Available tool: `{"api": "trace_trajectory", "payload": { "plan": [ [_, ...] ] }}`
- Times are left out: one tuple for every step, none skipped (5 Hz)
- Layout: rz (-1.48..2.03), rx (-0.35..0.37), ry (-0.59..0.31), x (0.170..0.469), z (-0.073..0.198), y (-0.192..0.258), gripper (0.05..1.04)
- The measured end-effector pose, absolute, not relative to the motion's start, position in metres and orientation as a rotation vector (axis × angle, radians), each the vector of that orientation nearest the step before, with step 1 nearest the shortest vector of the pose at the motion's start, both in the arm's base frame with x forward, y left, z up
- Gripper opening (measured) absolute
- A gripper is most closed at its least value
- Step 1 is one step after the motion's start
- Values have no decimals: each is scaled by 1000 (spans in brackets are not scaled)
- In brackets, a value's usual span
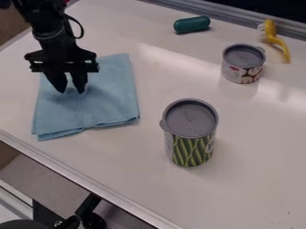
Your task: Moved a kitchen towel a bit little to the top
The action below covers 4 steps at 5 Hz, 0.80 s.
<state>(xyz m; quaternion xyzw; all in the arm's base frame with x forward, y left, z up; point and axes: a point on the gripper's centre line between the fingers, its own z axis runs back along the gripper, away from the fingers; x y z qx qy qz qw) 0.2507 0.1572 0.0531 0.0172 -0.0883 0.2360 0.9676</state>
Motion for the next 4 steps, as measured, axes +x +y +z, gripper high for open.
{"api": "trace_trajectory", "payload": {
  "plan": [
    [501, 37, -164, 251, 56, 159, 164],
    [494, 67, -184, 253, 52, 157, 55],
    [499, 54, -173, 251, 37, 154, 52],
    [563, 16, -171, 252, 35, 152, 52]
  ]
}}
